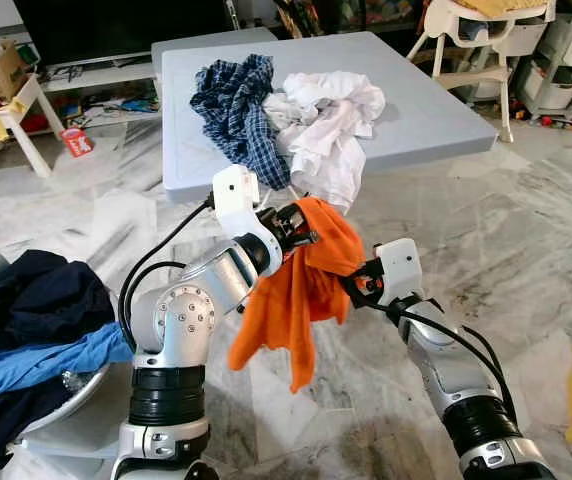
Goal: Hang hanger
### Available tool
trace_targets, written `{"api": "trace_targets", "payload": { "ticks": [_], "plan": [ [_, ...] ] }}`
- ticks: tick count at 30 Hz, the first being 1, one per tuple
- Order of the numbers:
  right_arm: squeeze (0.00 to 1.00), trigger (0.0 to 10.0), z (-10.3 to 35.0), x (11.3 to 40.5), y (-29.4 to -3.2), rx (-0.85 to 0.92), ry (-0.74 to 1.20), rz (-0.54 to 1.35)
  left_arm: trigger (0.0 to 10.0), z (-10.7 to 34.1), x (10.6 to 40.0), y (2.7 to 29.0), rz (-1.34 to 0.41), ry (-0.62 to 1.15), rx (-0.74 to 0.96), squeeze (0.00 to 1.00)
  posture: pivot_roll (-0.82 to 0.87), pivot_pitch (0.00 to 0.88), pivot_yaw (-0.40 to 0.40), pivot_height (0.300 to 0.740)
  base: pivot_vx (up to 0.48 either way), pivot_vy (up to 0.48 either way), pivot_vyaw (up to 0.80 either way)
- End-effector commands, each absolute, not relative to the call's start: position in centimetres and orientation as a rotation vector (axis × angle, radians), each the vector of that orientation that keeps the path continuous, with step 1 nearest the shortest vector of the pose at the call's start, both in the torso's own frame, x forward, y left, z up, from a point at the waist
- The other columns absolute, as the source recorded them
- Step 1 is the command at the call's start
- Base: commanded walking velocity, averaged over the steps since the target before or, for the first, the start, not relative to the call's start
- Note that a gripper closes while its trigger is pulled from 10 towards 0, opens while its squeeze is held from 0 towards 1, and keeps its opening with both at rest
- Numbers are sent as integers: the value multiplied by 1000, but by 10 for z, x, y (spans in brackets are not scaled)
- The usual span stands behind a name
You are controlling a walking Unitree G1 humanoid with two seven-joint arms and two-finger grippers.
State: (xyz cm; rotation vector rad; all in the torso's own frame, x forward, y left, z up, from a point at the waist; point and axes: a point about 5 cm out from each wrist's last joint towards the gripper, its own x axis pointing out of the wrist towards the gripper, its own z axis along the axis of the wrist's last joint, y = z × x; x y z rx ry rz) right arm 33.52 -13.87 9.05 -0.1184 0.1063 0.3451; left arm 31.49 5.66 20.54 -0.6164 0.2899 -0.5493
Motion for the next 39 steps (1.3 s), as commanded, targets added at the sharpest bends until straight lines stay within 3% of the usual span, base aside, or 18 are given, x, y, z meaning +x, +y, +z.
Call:
{"api": "trace_targets", "payload": {
  "ticks": [1,13,33,39],
  "plan": [
    [0,0,92,337,-142,-121,100,326,10000,212,312,58,-560,267,-625,0,34,45,50,740,0,0,0],
    [0,0,81,336,-164,-142,126,280,10000,222,314,76,-520,242,-620,0,36,43,51,740,0,0,0],
    [0,0,90,344,-160,-145,62,266,10000,217,310,59,-583,315,-600,0,39,41,57,740,0,0,0],
    [0,0,89,338,-169,-162,66,318,10000,206,315,72,-539,360,-552,0,30,38,56,740,0,0,0]
  ]
}}
